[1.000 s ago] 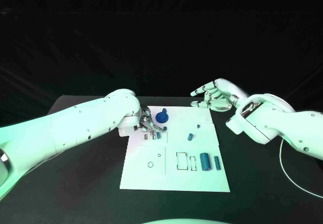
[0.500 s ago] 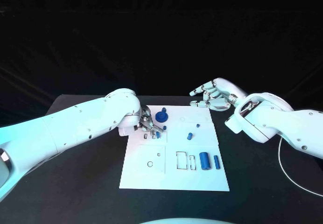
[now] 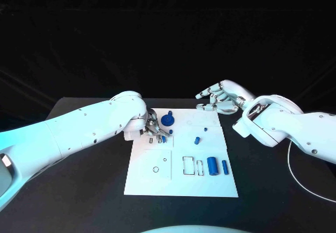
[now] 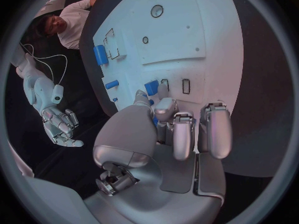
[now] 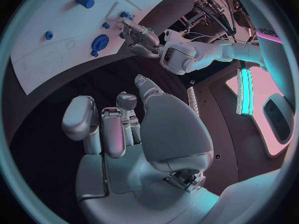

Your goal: Assemble the parts on the task board

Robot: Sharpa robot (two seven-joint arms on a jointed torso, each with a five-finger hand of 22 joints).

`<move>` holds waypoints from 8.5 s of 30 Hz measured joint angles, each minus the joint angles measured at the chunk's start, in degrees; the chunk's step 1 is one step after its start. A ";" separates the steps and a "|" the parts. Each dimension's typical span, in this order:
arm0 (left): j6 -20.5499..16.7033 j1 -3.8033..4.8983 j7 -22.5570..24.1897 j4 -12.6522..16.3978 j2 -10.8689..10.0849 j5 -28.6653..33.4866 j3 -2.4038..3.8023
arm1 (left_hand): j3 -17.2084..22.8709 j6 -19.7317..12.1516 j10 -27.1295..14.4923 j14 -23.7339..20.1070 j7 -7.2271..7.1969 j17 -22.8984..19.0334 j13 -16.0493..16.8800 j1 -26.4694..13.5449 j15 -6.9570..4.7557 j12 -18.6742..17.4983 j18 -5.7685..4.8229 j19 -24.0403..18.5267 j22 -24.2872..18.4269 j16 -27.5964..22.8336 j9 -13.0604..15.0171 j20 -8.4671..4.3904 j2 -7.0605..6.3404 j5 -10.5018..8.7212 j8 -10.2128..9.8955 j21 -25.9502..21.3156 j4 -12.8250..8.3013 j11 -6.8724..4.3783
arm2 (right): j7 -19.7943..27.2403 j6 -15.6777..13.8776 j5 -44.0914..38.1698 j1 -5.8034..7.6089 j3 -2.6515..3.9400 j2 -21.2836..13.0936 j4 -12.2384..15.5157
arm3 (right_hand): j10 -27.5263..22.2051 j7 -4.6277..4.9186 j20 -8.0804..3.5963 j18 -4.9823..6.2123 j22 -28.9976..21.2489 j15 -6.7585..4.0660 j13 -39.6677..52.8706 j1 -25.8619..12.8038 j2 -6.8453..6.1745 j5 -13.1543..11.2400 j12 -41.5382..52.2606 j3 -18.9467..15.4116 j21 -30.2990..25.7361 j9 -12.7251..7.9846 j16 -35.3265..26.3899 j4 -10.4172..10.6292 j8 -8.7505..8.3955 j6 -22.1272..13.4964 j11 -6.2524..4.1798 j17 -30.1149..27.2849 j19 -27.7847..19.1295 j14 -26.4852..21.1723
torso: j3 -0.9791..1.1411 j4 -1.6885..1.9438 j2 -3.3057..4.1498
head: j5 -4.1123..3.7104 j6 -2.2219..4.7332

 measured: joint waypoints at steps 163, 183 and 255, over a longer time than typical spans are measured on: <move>-1.01 -1.17 1.10 2.12 -0.48 -4.34 -0.72 | 47.66 -1.08 1.37 -0.09 -0.31 0.02 -1.21 -4.27 -1.15 -0.23 0.01 0.00 -0.01 0.00 8.12 -0.83 -14.25 13.36 -0.16 0.45 -10.06 -1.13 | -0.55 3.96 -0.15 -0.29 -0.39 0.90 -1.08 | 0.00 0.03 0.00 0.00 -0.37 0.00 0.05 -0.24 0.24 0.00 0.00 -0.31 0.00 -0.01 -0.23 0.31 0.23 0.38 0.00 0.02 0.00 0.00 | 0.03 1.03 0.09 | -0.93 -2.32; -3.69 -1.70 1.63 3.67 -1.63 -4.49 -0.73 | 47.26 -0.87 1.71 -0.09 -0.10 0.01 -1.39 -3.91 -1.15 -0.23 0.01 0.00 -0.01 0.00 8.45 -0.82 -14.47 13.81 -0.23 0.45 -10.46 -1.17 | -0.50 4.05 -0.16 -0.29 -0.39 0.94 -1.24 | 0.00 0.03 0.00 0.00 -0.45 0.00 -0.06 -0.54 0.55 0.24 0.00 -0.31 0.00 -0.01 -0.54 0.31 0.23 0.38 0.00 0.01 0.00 0.00 | 0.00 1.01 0.09 | -1.03 -2.49; -29.38 -9.02 9.10 14.68 -9.61 -16.48 -0.34 | 49.27 -0.29 1.93 0.11 -0.50 0.03 -2.96 -3.40 -1.34 -1.45 0.01 0.00 -0.02 0.00 8.37 -0.82 -13.94 4.27 -0.38 0.44 -8.46 -1.10 | -0.38 4.50 -0.05 -0.34 -0.44 0.02 -1.21 | 0.00 0.03 0.00 0.00 -0.55 0.00 -0.06 -0.84 0.85 0.22 0.00 -0.63 -0.24 -0.01 -0.55 0.63 0.23 0.37 0.00 0.03 0.00 0.00 | 0.01 0.92 0.14 | -1.10 -2.89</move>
